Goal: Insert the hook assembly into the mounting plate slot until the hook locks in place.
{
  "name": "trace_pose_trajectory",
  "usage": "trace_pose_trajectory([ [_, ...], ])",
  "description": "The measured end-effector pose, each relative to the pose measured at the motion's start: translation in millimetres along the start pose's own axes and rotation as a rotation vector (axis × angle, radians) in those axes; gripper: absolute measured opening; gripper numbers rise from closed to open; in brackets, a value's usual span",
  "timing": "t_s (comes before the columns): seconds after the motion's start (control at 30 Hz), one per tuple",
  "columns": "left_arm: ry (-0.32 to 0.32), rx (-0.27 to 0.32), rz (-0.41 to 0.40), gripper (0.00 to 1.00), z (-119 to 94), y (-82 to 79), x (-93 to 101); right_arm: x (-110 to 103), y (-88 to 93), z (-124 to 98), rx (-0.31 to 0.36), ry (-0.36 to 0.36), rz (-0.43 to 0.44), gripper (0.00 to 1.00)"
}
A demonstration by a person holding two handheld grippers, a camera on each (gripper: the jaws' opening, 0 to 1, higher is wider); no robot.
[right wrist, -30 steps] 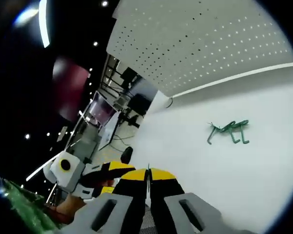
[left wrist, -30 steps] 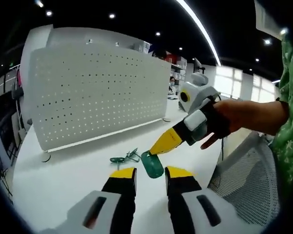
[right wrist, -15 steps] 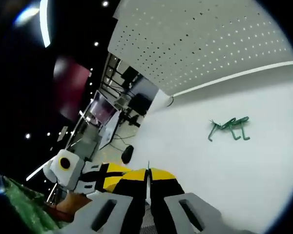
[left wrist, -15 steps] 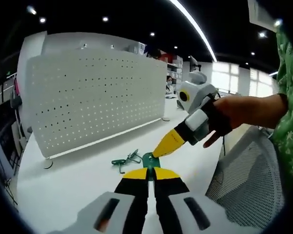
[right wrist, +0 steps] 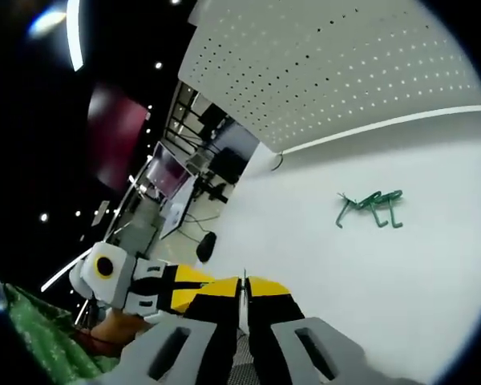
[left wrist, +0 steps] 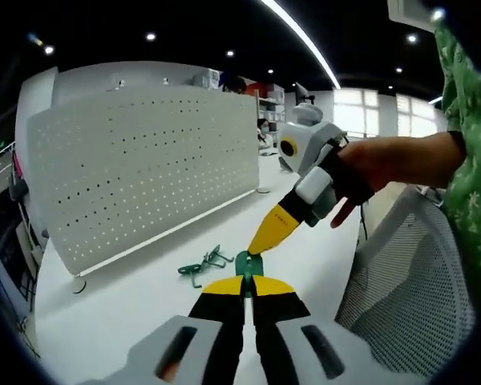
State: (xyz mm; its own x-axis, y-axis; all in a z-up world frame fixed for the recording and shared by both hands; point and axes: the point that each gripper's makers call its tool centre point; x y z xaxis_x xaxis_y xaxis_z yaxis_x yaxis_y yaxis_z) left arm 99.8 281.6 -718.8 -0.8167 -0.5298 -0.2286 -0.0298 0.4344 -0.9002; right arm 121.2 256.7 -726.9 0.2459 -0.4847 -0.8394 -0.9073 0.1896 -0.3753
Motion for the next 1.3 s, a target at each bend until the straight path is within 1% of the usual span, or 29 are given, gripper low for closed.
trace_pose_trajectory([
  [0.07,0.006,-0.004,0.007,0.02,0.0,0.5,1.8,1.9,-4.0,-0.5,0.010,0.008,-0.006,0.04],
  [0.2,0.024,-0.001,0.019,0.02,0.9,-0.6,6.2,4.3,-7.7,1.9,-0.008,0.018,-0.013,0.04],
  [0.37,0.034,0.000,0.029,0.02,1.2,-1.1,8.3,8.8,-4.0,4.6,-0.049,0.041,-0.035,0.04],
  [0.63,0.054,-0.010,0.051,0.02,2.5,-0.1,12.5,8.2,1.7,3.3,-0.093,0.037,-0.028,0.01],
  [0.7,0.055,-0.006,0.057,0.02,2.9,-0.8,12.9,6.2,8.3,3.2,-0.129,0.029,-0.020,0.02],
  [0.77,0.058,-0.005,0.055,0.02,2.7,-0.9,13.6,6.5,9.4,3.7,-0.130,0.035,-0.035,0.02],
  [1.3,0.053,-0.018,0.062,0.03,2.6,1.2,12.9,6.2,12.1,-3.8,-0.125,0.036,-0.035,0.00],
])
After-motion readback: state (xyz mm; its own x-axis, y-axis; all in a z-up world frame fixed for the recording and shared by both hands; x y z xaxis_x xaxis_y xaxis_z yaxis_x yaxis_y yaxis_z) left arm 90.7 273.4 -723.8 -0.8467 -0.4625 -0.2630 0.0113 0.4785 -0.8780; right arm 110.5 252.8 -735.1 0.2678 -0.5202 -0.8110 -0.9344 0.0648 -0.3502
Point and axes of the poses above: the point that each gripper's makers call its tool centre point, and the gripper's own axes: z roughly forward along the fingers, x roughly to its right, y roughly out of its underside, and after that the axes turned 12 degrees about z, right-handed
